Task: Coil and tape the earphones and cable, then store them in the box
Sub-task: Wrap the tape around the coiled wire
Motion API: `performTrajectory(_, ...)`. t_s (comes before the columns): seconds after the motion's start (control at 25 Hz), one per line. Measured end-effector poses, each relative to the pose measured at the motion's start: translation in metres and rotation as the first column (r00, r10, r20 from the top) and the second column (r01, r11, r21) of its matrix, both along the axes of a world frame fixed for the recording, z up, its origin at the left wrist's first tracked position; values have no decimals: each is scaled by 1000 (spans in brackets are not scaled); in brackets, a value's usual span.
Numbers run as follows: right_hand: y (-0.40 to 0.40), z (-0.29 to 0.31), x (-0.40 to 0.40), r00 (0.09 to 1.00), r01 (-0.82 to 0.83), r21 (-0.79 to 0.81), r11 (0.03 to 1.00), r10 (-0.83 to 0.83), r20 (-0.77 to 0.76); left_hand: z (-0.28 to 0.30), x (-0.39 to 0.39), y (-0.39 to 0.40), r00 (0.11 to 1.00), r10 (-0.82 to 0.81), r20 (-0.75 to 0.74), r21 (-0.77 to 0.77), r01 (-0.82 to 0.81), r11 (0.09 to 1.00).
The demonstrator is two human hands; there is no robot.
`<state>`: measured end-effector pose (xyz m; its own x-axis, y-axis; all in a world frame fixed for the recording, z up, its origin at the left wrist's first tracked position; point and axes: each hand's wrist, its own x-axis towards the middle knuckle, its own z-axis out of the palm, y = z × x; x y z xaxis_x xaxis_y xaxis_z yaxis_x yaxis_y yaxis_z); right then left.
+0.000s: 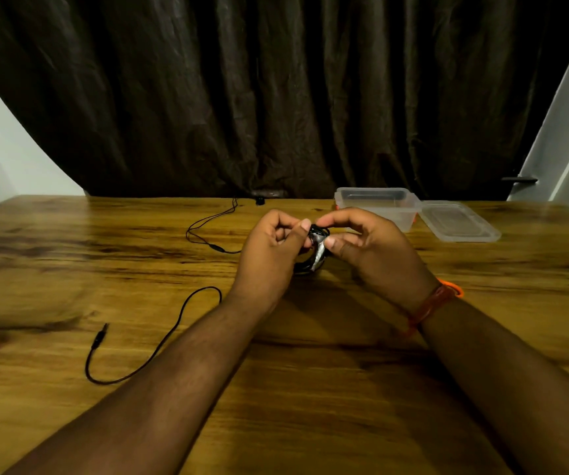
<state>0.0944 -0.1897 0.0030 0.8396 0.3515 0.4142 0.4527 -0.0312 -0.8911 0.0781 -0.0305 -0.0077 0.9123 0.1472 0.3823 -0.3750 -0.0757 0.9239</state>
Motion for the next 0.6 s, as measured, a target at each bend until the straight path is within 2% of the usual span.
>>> performTrajectory(0.08, -1, 0, 1, 1000, 6, 37, 999, -5, -11, 0, -1, -1, 1000, -9, 11, 27, 9, 1000)
performTrajectory(0.16, -1, 0, 2, 1000, 12, 53, 999, -11, -27, 0, -1, -1, 999, 20, 36, 127, -24, 992)
performTrajectory(0.36, -2, 2, 0, 999, 42, 13, 999, -42, -26, -1, -3, 0, 988, 75, 134, 299, -112, 948)
performTrajectory(0.6, -5, 1, 2, 995, 96, -70, 993, -96, 3, 1, -5, 3, 993, 80, 82, 358, -104, 928)
